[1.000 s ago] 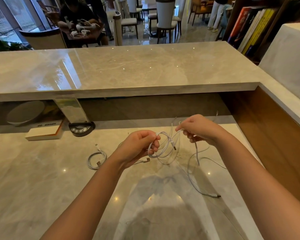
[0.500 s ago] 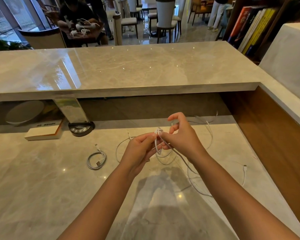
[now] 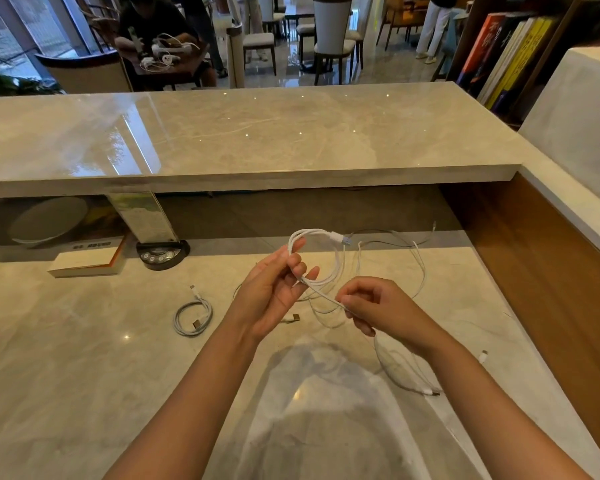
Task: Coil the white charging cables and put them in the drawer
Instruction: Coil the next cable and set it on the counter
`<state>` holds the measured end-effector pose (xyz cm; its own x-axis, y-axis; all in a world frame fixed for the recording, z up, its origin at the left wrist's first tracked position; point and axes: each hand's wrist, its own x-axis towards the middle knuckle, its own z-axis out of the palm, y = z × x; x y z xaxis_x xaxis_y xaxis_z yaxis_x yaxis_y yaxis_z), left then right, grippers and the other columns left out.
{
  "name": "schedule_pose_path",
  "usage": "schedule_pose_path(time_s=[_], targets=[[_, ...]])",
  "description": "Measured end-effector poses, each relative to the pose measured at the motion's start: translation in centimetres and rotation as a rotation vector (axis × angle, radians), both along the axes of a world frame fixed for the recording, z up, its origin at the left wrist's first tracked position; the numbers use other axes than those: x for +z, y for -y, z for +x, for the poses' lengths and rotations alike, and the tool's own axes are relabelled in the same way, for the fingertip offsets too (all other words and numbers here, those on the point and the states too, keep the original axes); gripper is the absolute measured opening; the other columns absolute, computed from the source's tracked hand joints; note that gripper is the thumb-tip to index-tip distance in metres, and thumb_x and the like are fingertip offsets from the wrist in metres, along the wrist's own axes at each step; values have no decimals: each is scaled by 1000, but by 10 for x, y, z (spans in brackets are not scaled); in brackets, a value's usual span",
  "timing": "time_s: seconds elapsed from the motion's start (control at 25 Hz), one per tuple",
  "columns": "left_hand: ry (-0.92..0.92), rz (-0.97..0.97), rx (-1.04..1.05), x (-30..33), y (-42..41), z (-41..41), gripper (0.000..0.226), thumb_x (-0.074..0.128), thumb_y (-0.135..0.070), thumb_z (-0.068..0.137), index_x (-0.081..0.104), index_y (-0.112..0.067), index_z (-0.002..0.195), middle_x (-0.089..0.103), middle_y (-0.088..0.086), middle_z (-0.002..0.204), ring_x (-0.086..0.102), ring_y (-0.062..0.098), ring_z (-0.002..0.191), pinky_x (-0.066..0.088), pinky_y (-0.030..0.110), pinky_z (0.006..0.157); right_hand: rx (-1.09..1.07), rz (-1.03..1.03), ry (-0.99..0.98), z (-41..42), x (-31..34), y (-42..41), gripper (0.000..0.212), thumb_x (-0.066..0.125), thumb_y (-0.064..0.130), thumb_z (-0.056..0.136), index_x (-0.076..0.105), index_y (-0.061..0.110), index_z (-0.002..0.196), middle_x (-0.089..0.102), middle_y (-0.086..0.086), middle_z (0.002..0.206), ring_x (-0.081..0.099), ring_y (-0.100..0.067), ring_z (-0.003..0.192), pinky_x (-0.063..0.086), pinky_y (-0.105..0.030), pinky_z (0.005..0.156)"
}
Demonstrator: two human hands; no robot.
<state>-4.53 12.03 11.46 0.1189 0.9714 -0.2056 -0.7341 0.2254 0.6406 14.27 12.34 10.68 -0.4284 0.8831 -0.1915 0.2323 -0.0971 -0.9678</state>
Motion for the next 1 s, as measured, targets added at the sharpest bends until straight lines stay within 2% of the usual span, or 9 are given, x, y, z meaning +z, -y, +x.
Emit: schedule_pose_path(time_s=[0.12, 0.24, 0.36, 0.48, 0.6, 0.68, 0.8, 0.92, 1.0], targets=[[-5, -2, -58, 3, 1, -1, 26, 39, -3, 94, 63, -1, 105, 57, 4, 65, 58, 9, 59, 58, 28, 75, 55, 3, 21, 10, 6, -6, 14, 57, 3, 88, 71, 6, 90, 58, 2, 63, 47, -9, 52, 40, -18, 48], [-138, 30, -89, 7, 1, -7, 25, 38, -1, 94, 64, -1, 92, 59, 4, 63, 61, 10, 60, 58, 28, 76, 109, 14, 58, 20, 8, -12, 17, 57, 1, 88, 73, 9, 89, 61, 1, 63, 50, -8, 56, 45, -17, 54], [-214, 99, -131, 12, 4, -10, 25, 34, -6, 96, 56, -6, 85, 60, 3, 63, 63, 13, 63, 56, 29, 79, 165, 16, 155, 31, 12, -24, 13, 60, 10, 87, 72, 9, 82, 60, 0, 62, 52, -10, 56, 46, -18, 56], [-86, 94, -13, 14, 2, -14, 24, 35, -11, 97, 56, -8, 85, 65, 3, 64, 66, 12, 63, 58, 29, 77, 308, -52, 287, 41, 8, -34, 26, 54, 24, 92, 70, 10, 79, 56, -5, 64, 50, -14, 59, 44, -21, 60], [4, 111, 53, 16, 0, -18, 18, 41, -15, 92, 57, -10, 86, 61, 0, 59, 61, 8, 55, 58, 29, 71, 350, -192, 282, 46, -3, -37, 25, 51, 21, 94, 71, 10, 82, 53, -5, 66, 50, -14, 59, 43, -23, 59], [-56, 126, 45, 15, 1, -18, 18, 42, -15, 91, 59, -9, 89, 58, -1, 57, 54, 6, 49, 55, 25, 61, 286, -192, 318, 43, -5, -39, 22, 56, 19, 92, 70, 8, 79, 54, -4, 63, 49, -12, 53, 41, -22, 53], [-187, 99, 35, 10, 4, -16, 24, 38, -11, 95, 62, -8, 90, 58, -2, 57, 49, 4, 46, 49, 19, 52, 59, -103, 362, 33, 6, -45, 22, 61, 20, 88, 68, 4, 75, 52, -3, 58, 45, -10, 43, 38, -21, 45], [-362, 96, -16, 6, 6, -15, 25, 37, -9, 97, 62, -8, 91, 59, -2, 59, 50, 6, 49, 51, 21, 57, -173, -47, 321, 22, 22, -51, 21, 63, 19, 87, 66, 1, 76, 48, -4, 56, 43, -10, 41, 38, -19, 41], [-507, 104, -59, 3, 8, -11, 25, 37, -8, 97, 61, -7, 92, 59, -1, 61, 52, 9, 53, 51, 25, 62, -279, -14, 308, 10, 31, -55, 21, 63, 18, 86, 65, 3, 72, 50, -4, 56, 46, -11, 43, 42, -21, 44]])
